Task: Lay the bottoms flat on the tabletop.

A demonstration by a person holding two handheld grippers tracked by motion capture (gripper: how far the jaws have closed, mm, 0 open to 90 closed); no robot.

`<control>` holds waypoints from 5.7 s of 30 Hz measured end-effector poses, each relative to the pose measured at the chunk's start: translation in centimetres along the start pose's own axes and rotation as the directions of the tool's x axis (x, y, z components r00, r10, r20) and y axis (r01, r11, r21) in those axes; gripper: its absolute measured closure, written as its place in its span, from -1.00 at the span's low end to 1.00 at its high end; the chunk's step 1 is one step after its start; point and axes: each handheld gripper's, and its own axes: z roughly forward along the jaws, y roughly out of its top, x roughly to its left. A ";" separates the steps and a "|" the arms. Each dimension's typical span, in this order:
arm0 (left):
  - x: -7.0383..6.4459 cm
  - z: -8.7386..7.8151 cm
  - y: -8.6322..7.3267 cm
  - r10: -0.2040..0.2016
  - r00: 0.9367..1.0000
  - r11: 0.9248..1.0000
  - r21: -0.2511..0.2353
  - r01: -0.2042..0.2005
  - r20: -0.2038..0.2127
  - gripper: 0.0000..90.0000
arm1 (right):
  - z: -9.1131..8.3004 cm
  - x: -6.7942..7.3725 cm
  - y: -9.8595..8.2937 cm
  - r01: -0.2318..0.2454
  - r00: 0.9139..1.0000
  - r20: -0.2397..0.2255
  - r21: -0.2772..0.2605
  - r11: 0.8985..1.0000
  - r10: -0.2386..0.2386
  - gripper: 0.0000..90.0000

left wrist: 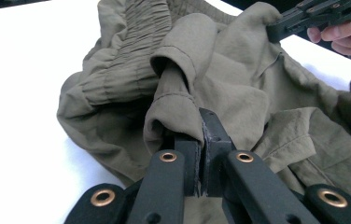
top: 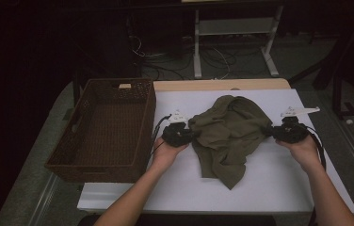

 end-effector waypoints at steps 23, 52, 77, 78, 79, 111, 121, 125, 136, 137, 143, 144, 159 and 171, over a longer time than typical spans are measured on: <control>1.7 -0.2 -0.7 -0.041 0.985 0.998 0.032 0.047 -0.170 0.94 | -1.0 -3.4 -2.2 -0.064 0.994 0.088 0.057 0.996 0.059 0.93; -6.4 -0.8 -0.6 0.079 0.992 0.992 0.088 -0.088 0.100 -0.06 | -0.5 5.3 -0.2 0.036 0.990 -0.141 0.086 0.996 -0.024 0.01; -7.0 2.9 -2.1 0.157 0.985 0.966 0.195 -0.169 0.078 0.87 | 4.4 11.2 0.3 0.189 0.957 -0.256 0.196 0.962 -0.136 0.19; -6.9 2.9 -2.1 0.158 0.984 0.966 0.196 -0.171 0.077 0.88 | 4.5 11.2 0.2 0.199 0.957 -0.252 0.204 0.959 -0.145 0.26; -6.8 2.8 -2.1 0.154 0.985 0.967 0.193 -0.166 0.076 0.88 | 4.5 11.1 0.1 0.201 0.957 -0.251 0.206 0.958 -0.147 0.33; -1.2 -1.3 -1.2 0.098 0.987 0.988 0.128 -0.082 -0.125 0.90 | 1.9 6.9 -0.5 0.185 0.980 -0.107 0.205 0.961 -0.166 0.94; -0.3 -1.1 -1.6 0.065 0.979 0.988 0.150 -0.037 -0.191 0.89 | 0.2 3.5 -1.4 0.119 0.993 -0.047 0.203 0.972 -0.112 0.94; -0.1 -0.9 -1.7 0.054 0.977 0.987 0.158 -0.021 -0.204 0.87 | 0.2 3.0 -1.7 0.103 0.993 -0.069 0.198 0.975 -0.091 0.89; 0.1 -1.0 -1.8 0.045 0.980 0.988 0.153 -0.015 -0.196 0.78 | -2.5 -0.8 -2.9 -0.072 0.997 0.047 0.128 0.989 0.067 0.35; 0.1 -1.0 -1.8 0.042 0.980 0.988 0.152 -0.012 -0.192 0.77 | -2.7 -1.2 -3.2 -0.090 0.995 0.058 0.127 0.988 0.083 0.33; 0.2 -0.9 -1.9 0.032 0.984 0.989 0.147 -0.006 -0.176 0.77 | -1.6 -1.9 -3.9 -0.135 0.990 0.055 0.159 0.978 0.128 0.20; 0.2 -0.9 -1.9 0.031 0.984 0.989 0.147 -0.006 -0.174 0.77 | -1.4 -2.0 -3.9 -0.135 0.990 0.060 0.162 0.977 0.127 0.18; 0.0 -0.9 -1.8 0.030 0.987 0.991 0.131 -0.009 -0.160 0.87 | -1.4 -3.5 -2.7 -0.108 0.989 0.111 0.126 0.986 0.094 0.97; 0.5 -1.1 -1.4 0.018 0.982 0.996 0.092 0.000 -0.190 0.91 | -2.3 -7.1 -2.2 -0.149 0.947 0.299 0.075 0.986 0.120 0.98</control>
